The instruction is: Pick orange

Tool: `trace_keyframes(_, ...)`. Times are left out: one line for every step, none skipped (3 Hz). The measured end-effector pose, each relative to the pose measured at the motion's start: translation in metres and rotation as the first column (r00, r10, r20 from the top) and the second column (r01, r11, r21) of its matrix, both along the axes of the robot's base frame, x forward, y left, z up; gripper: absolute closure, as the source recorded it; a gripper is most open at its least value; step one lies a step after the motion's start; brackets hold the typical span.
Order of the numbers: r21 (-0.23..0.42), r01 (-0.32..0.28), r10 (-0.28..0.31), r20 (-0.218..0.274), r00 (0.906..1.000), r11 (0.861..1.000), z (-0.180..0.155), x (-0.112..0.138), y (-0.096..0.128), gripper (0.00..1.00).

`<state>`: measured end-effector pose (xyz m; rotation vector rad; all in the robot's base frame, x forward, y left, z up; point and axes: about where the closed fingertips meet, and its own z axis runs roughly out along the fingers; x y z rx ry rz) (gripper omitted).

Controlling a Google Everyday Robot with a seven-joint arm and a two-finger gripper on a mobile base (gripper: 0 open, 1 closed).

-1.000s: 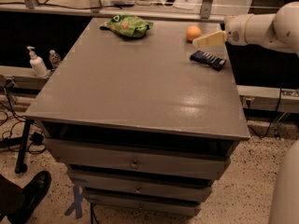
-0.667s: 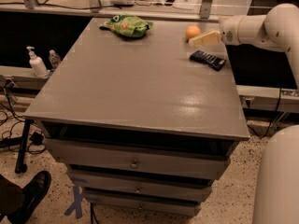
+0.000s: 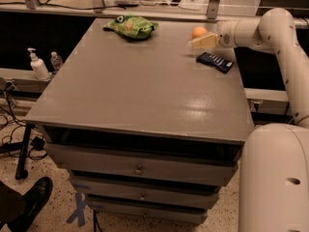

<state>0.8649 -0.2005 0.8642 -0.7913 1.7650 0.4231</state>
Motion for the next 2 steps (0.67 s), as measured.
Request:
trace_keyframes(0.014,0.000,0.000,-0.015,0.9999,1.000,-0.0086,0.0106,0.0072,0.17)
trace_keyframes(0.026,0.003,-0.003,-0.024,0.9997,1.000,-0.0122,0.0166,0.0101,0.41)
